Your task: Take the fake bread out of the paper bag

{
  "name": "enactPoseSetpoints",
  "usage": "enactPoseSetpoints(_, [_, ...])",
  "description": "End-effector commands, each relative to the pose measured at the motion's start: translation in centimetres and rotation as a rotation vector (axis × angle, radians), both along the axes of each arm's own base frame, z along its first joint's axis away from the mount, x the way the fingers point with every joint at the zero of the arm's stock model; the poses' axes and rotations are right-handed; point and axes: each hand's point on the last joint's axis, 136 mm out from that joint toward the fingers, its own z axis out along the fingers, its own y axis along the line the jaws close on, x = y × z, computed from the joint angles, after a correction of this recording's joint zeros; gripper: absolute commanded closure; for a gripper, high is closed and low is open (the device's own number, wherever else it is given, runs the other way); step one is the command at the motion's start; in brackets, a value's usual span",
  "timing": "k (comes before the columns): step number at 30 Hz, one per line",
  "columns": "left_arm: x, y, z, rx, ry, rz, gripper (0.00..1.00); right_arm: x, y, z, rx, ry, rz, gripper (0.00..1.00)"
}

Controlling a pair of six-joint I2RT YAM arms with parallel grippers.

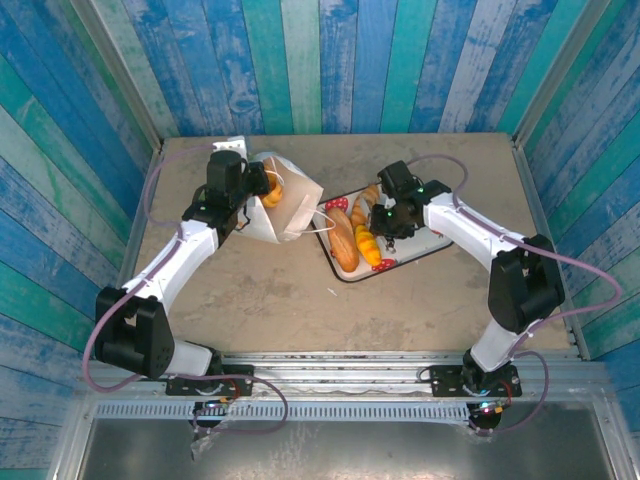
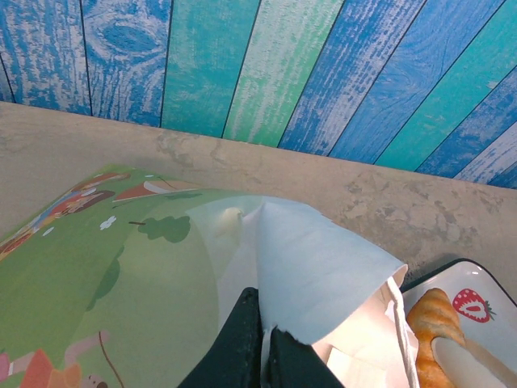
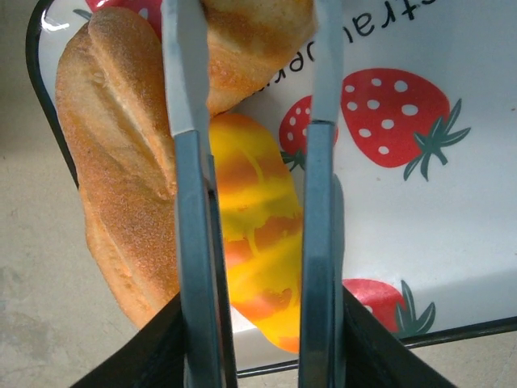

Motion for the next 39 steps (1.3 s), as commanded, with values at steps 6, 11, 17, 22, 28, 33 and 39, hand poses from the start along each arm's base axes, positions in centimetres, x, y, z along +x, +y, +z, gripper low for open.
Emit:
enactPoseSetpoints(6, [-0.8, -0.2, 3.5, -0.039, -0.089, -0.02, 0.93, 0.0, 0.3, 1.1, 0.02, -0.037, 0.001, 0.53])
enactPoseSetpoints(11, [-0.7, -0.2, 3.5, -0.039, -0.089, -0.02, 0.93, -0.2, 0.1, 2.2, 0.026, -0.059, 0.004, 0.51])
enactPoseSetpoints(17, [-0.6, -0.3, 3.5, -0.04, -0.085, -0.025, 0.93, -0.4, -0.4, 3.2, 0.017, -0.08, 0.004, 0.46])
enactPoseSetpoints(22, [-0.5, -0.3, 3.5, -0.043, -0.084, -0.021, 0.93, -0.7, -0.6, 3.4, 0.012, -0.086, 0.003, 0.46])
enactPoseSetpoints(28, [-0.5, -0.3, 3.4, -0.036, -0.084, -0.023, 0.93, -1.0, -0.4, 4.8, 0.04, -0.111, 0.031, 0.53])
enactPoseSetpoints(33, [-0.3, -0.5, 3.1, -0.022, -0.078, -0.037, 0.93, -2.2, 0.7, 7.2, 0.127, -0.137, 0.101, 0.54])
enactPoseSetpoints(39, [-0.6, -0.7, 3.1, 0.015, -0.081, -0.068, 0.93, -4.8, 2.5, 11.5, 0.231, -0.196, 0.22, 0.55])
